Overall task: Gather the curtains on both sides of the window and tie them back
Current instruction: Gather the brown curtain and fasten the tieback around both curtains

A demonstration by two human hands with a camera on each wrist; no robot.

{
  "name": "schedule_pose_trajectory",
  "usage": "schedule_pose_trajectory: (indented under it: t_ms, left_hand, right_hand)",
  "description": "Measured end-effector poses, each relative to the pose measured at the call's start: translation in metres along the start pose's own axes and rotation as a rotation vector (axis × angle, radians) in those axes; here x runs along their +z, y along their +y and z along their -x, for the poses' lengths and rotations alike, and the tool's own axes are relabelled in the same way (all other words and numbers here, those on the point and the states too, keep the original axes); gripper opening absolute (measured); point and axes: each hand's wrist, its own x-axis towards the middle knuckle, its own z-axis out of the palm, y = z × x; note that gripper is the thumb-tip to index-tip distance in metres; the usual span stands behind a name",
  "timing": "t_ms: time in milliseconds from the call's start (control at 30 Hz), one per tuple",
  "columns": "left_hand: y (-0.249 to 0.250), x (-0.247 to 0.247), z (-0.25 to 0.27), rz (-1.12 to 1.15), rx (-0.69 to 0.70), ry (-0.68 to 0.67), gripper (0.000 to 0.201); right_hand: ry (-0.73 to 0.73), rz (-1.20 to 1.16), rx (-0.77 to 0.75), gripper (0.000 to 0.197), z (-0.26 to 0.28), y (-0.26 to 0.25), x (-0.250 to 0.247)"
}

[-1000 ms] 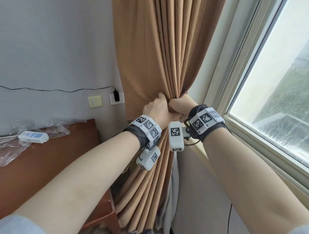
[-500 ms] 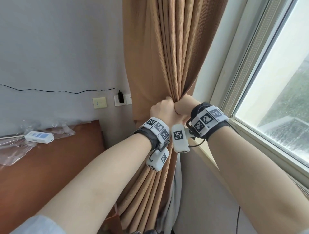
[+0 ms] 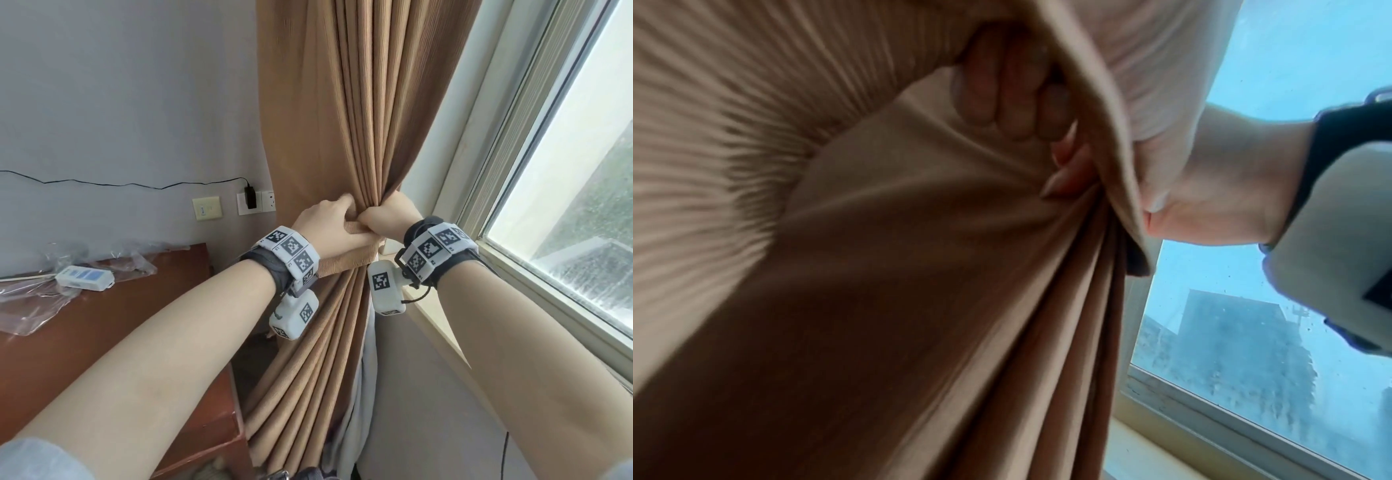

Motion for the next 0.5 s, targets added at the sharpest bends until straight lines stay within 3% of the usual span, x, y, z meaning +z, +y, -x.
schedule_pose_trajectory:
  t_ms: [100, 333, 500]
  left_hand:
    - [-0.013, -0.009, -0.001, 0.062, 0.003, -0.033, 0.046]
    - [-0.037, -0.031, 0.001, 0.063, -0.034, 0.015, 0.045]
    - [-0.058, -0.038, 0.004, 0.005, -0.030, -0.012, 0.048]
  right_hand:
    - [-0.019, -0.043, 0.012, 0.004, -0.003, 0.003, -0.002]
    - [0.008, -0.116, 0.129, 0.018, -0.010, 0.008, -0.007]
    - [-0.039, -0.174, 0.177, 0.044, -0.012, 0.011, -0.009]
